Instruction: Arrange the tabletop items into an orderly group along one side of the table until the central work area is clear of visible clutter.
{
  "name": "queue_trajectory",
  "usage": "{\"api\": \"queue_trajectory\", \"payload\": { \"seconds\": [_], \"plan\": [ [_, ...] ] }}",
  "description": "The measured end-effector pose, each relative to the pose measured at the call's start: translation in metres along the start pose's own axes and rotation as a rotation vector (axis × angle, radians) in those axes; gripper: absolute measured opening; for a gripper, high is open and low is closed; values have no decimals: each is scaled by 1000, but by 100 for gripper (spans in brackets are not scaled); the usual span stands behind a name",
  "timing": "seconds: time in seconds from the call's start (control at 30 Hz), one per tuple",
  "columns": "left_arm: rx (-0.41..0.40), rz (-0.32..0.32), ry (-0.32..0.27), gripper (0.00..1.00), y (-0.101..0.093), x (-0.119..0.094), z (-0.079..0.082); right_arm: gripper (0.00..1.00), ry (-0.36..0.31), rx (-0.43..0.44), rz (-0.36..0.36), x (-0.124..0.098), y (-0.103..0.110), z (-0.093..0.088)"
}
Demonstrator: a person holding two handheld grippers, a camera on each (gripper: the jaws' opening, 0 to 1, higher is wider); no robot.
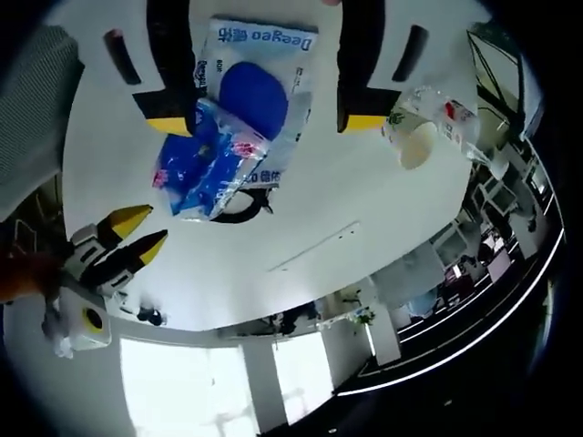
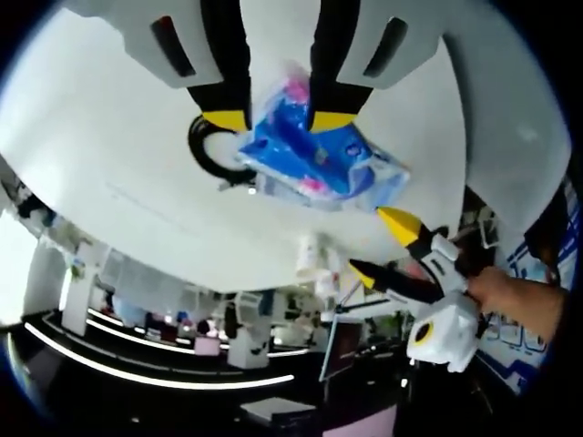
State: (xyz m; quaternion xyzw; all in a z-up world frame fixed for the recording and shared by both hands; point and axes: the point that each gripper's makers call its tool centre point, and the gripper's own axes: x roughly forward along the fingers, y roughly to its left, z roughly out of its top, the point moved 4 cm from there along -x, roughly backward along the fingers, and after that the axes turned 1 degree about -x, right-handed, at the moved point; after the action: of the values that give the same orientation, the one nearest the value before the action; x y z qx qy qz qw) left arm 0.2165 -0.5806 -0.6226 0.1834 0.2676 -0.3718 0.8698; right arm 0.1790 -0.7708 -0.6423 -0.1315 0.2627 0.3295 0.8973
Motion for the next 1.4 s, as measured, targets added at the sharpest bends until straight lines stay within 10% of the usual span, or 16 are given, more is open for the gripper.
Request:
{"api": "queue_trajectory", "payload": {
  "seconds": [1.4],
  "plan": [
    [-85,-88,117,34,-31,38,-33,15,51,92,4,17,-10,-20]
  ]
}}
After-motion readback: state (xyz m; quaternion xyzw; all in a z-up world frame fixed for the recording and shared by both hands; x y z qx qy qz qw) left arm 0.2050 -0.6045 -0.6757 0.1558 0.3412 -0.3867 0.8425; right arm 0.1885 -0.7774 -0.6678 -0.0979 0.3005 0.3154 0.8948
